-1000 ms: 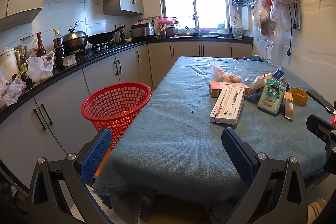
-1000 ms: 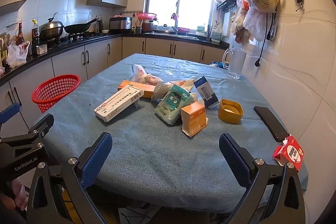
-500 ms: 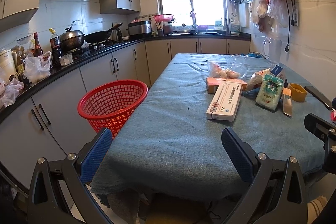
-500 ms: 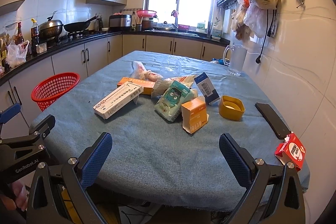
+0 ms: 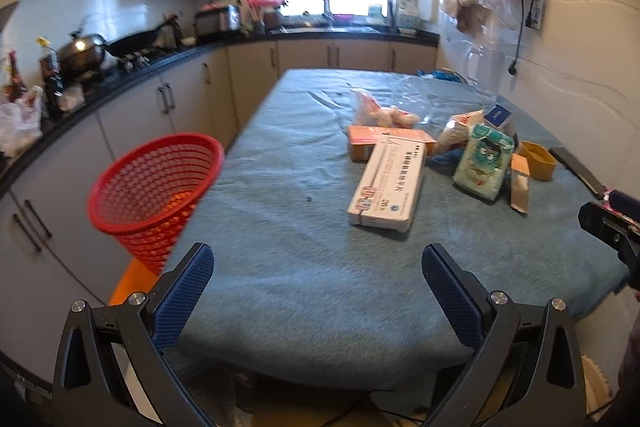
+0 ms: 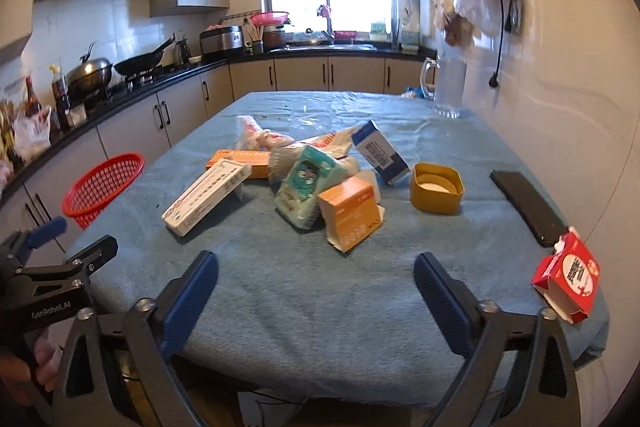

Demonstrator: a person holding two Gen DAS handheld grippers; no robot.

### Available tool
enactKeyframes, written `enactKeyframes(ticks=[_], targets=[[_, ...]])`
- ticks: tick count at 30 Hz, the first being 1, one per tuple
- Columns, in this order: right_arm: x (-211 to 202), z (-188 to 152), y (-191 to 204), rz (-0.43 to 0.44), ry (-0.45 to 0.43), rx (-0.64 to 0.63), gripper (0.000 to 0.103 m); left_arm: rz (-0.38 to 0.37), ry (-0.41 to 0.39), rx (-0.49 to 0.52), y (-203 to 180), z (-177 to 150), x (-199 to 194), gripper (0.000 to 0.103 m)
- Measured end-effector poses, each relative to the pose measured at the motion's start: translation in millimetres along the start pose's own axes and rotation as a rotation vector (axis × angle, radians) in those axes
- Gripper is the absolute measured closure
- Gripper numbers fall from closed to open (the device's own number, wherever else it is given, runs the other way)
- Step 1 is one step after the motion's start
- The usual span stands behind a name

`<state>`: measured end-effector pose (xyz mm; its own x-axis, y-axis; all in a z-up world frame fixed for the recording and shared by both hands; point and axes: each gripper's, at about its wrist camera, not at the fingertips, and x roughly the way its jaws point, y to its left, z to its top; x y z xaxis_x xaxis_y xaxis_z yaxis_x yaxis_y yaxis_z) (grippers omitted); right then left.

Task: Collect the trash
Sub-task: 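Reach the left tool toward the white medicine box with blue stripes, then grasp the white medicine box with the left gripper while the right grasps the orange box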

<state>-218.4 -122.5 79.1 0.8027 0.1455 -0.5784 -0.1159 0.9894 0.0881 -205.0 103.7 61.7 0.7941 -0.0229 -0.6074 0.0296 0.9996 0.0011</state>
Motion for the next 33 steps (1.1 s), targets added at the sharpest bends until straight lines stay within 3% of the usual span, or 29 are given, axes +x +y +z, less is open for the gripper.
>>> enactKeyframes(ticks=[3, 9, 18, 28, 33], targets=[[7.0, 6.8, -17.6, 0.042, 0.032, 0.039, 0.021, -0.058, 0.04, 0.002, -2.2, 14.5, 13.4, 0.0], [25.7, 23.5, -46.7, 0.15, 0.074, 0.096, 0.028, -0.139, 0.064, 0.068, -20.2, 42.9, 36.5, 0.003], [70.8, 36.1, -38.0, 0.157, 0.099, -0.059, 0.028, -0.15, 0.142, 0.139, -43.8, 59.9, 90.4, 0.014], [110.8, 43.3, -43.3, 0.151, 0.145, -0.17, 0.028, -0.192, 0.225, 0.153, -52.7, 63.3, 135.0, 0.045], [126.6, 45.8, -45.7, 0.191, 0.177, -0.239, 0.027, -0.211, 0.228, 0.165, -56.0, 65.7, 139.2, 0.046]])
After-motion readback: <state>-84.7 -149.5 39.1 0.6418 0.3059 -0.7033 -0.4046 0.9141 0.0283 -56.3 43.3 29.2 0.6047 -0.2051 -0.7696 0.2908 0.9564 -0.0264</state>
